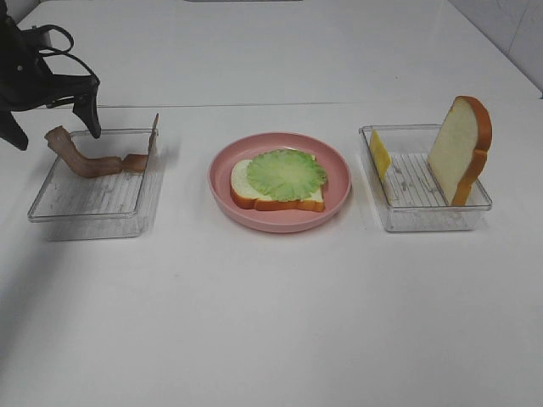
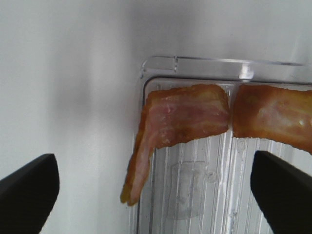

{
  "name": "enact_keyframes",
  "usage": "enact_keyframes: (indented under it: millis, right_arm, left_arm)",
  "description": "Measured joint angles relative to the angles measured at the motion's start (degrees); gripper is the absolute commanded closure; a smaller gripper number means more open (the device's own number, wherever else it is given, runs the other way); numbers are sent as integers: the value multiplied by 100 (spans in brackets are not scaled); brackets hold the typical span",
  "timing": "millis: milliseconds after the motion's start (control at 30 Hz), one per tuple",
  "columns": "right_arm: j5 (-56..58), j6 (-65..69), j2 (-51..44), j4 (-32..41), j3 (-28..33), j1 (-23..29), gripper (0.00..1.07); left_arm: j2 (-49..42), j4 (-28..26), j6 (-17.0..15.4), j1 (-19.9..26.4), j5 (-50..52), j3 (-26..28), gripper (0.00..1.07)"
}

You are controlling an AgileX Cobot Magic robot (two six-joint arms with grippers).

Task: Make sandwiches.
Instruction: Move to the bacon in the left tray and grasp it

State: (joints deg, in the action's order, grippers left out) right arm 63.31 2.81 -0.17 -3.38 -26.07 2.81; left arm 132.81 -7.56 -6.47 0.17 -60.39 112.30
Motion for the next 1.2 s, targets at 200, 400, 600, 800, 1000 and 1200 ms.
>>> enact_keyframes:
  millis: [200,400,600,800,1000,1200]
  right_arm:
    - [0,0,0,0,0,0,9]
    - [0,0,0,0,0,0,9]
    - [0,0,0,0,0,0,9]
    - [0,0,0,0,0,0,9]
    - [0,0,0,0,0,0,9]
    - [0,0,0,0,0,0,9]
  left_arm:
    - [80,0,23,0,315,0,9]
    - [80,0,23,0,367,0,25]
    - [80,0,23,0,367,0,44]
    - [80,0,23,0,367,0,52]
    - [80,46,23,0,338,0,57]
    - [92,69,-6,0,321,0,59]
